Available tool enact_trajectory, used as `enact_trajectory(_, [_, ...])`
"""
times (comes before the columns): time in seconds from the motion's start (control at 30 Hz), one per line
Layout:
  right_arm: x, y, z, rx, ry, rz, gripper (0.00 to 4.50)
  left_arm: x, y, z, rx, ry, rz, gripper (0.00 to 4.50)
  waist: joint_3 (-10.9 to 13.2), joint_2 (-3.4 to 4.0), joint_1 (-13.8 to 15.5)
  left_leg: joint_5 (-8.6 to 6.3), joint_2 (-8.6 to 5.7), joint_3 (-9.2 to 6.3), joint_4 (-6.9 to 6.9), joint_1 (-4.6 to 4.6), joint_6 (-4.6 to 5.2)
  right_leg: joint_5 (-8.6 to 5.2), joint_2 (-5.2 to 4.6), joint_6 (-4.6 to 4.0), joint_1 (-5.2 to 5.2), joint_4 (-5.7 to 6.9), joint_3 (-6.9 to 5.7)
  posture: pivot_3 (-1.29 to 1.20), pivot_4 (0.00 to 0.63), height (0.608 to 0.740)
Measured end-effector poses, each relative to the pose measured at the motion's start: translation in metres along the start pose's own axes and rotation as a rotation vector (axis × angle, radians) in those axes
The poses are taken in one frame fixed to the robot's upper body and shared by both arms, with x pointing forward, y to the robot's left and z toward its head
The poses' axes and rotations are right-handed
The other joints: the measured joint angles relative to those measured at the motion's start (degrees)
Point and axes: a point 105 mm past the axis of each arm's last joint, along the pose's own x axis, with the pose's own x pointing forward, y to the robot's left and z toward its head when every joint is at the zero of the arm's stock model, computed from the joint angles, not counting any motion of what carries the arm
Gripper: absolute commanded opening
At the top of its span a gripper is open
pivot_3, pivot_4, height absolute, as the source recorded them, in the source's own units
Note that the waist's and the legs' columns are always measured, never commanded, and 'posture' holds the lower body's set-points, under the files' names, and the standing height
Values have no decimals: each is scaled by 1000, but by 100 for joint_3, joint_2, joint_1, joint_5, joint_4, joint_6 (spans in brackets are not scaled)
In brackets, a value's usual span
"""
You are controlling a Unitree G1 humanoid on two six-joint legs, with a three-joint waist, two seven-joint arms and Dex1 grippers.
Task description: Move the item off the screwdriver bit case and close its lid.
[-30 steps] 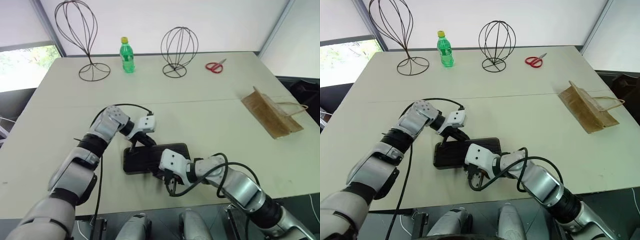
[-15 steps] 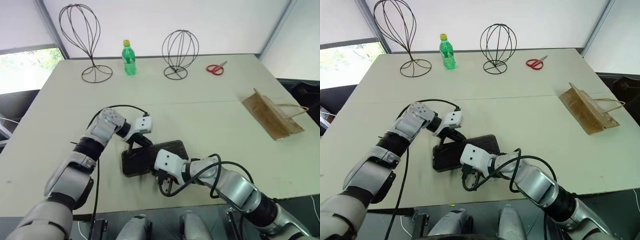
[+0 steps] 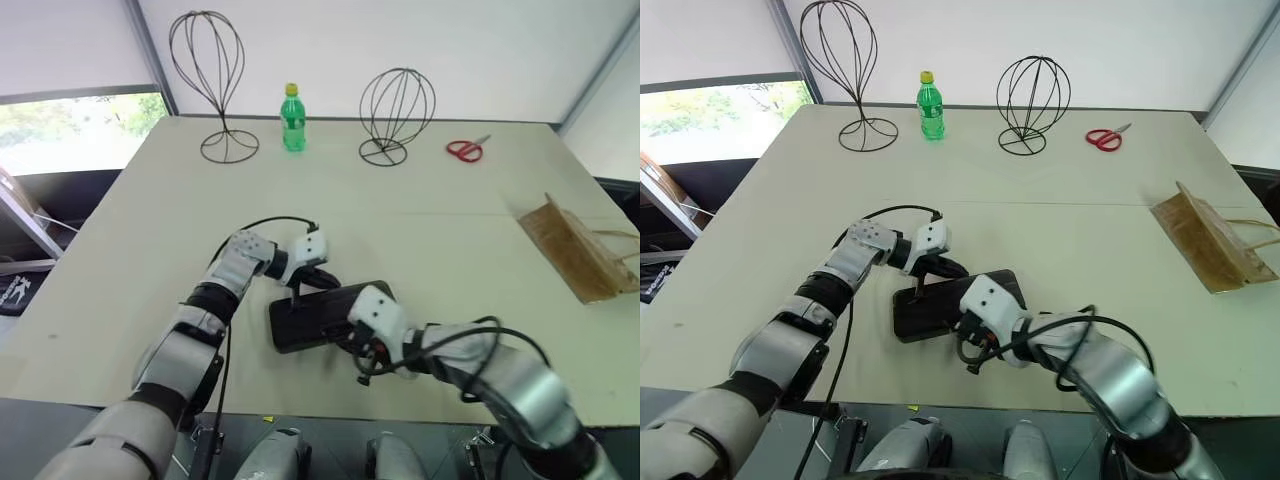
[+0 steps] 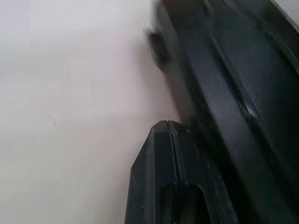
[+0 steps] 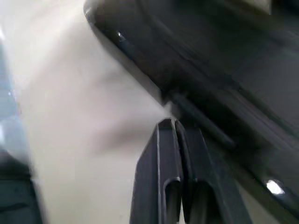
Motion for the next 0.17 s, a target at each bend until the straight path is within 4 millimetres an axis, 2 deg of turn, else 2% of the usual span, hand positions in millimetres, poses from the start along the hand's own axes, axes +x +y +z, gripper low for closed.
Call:
enact_trajectory(0.07, [-23,12,13,34,-114,81,107,-17,17,2,-58,-50,94,0,17,-22,-90,1,7,6,10,-50,0,0,0,3,-57,22,2,0,150,740])
enact_trajectory(0.1, [-30,11,17,48,-149,88,107,-25,23,3,-82,-71,125,0,22,-22,-163,1,9,8,14,-59,-1,0,-1,3,-76,39,4,0,150,740])
enact_trajectory(0.17, [-49,-8,35,50,-245,41,107,-48,36,9,-121,-139,197,0,42,-22,-280,2,19,20,11,-60,-2,0,-1,3,-81,37,2,0,150,740])
